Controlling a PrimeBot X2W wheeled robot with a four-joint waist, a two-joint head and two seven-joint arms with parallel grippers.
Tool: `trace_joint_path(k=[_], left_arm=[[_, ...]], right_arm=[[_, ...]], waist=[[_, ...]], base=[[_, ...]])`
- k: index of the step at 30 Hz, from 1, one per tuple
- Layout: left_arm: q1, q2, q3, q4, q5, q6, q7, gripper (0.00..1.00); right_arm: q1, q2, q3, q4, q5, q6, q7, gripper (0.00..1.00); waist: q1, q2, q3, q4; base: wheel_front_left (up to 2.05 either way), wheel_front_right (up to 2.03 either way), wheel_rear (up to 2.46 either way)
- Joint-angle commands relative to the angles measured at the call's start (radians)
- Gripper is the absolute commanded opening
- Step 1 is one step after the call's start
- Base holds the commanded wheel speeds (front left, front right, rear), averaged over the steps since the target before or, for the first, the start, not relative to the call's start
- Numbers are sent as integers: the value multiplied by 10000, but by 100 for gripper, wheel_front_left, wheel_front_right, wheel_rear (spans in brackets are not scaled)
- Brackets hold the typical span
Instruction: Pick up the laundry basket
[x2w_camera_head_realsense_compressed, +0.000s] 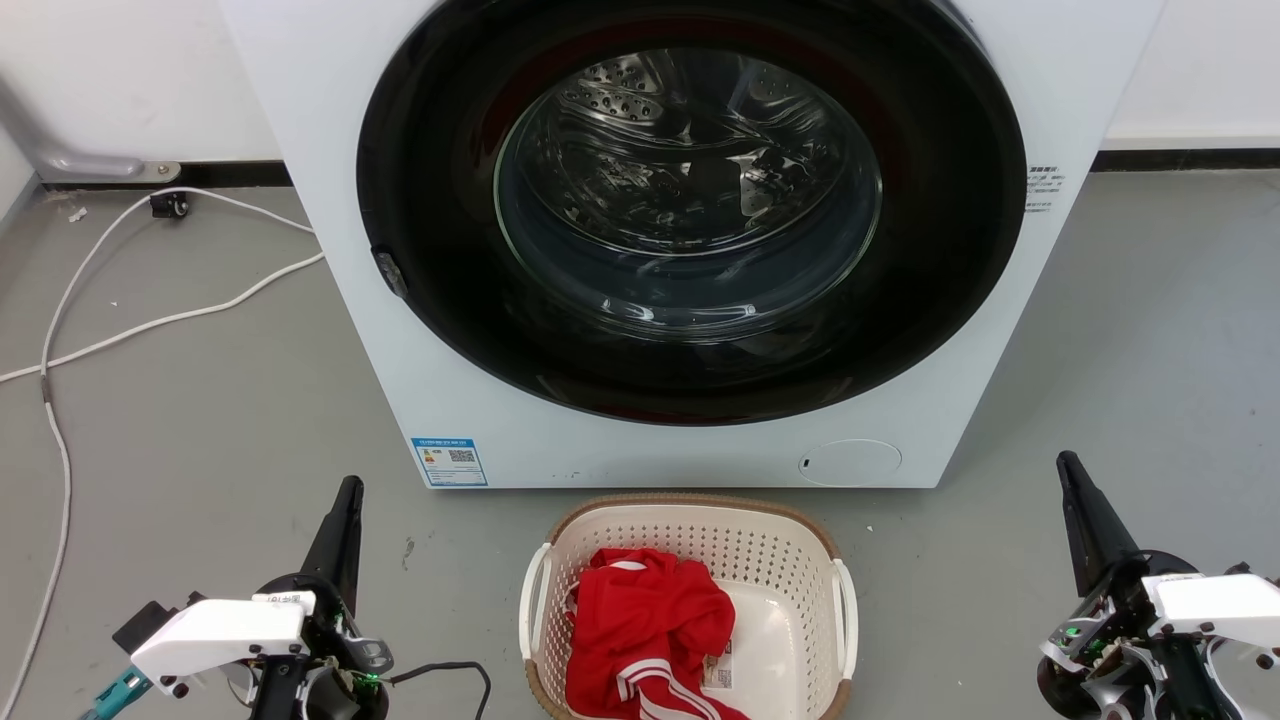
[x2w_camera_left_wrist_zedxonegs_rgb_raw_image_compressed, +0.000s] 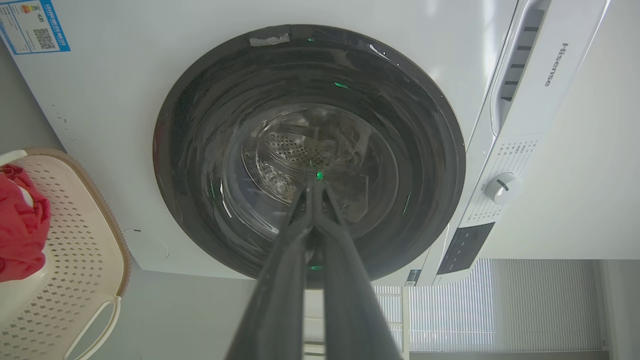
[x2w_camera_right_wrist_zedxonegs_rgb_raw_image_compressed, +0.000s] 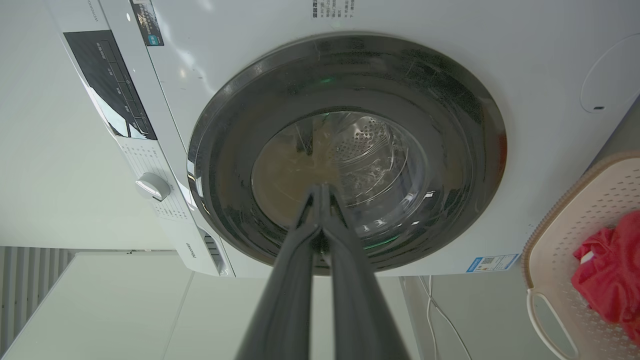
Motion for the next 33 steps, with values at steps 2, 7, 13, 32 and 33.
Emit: trace_joint_path(k=[2, 7, 13, 32, 33], left_arm=[[-95, -6, 24, 15, 40, 0, 23, 0], [-96, -14, 35, 16, 46, 0, 35, 0], [-98, -23, 47, 17, 61, 0, 48, 0], [-101, -44, -329, 71, 160, 0, -376, 100], [-117, -44, -372, 72, 237, 0, -427, 100]], right_arm=[[-121, 32, -14, 7, -30, 0, 45, 0], [-121, 38, -23, 7, -40, 0, 36, 0], [-122, 44, -33, 8, -47, 0, 49, 0], [48, 34, 146, -16, -218, 0, -353, 100], [50, 35, 169, -11, -293, 0, -404, 100]], waist=[[0, 0, 0, 0], [0, 0, 0, 0], [0, 0, 0, 0], [0, 0, 8, 10], [0, 0, 9, 12]], base=[[0, 0, 0], [0, 0, 0], [0, 0, 0], [0, 0, 0], [0, 0, 0]])
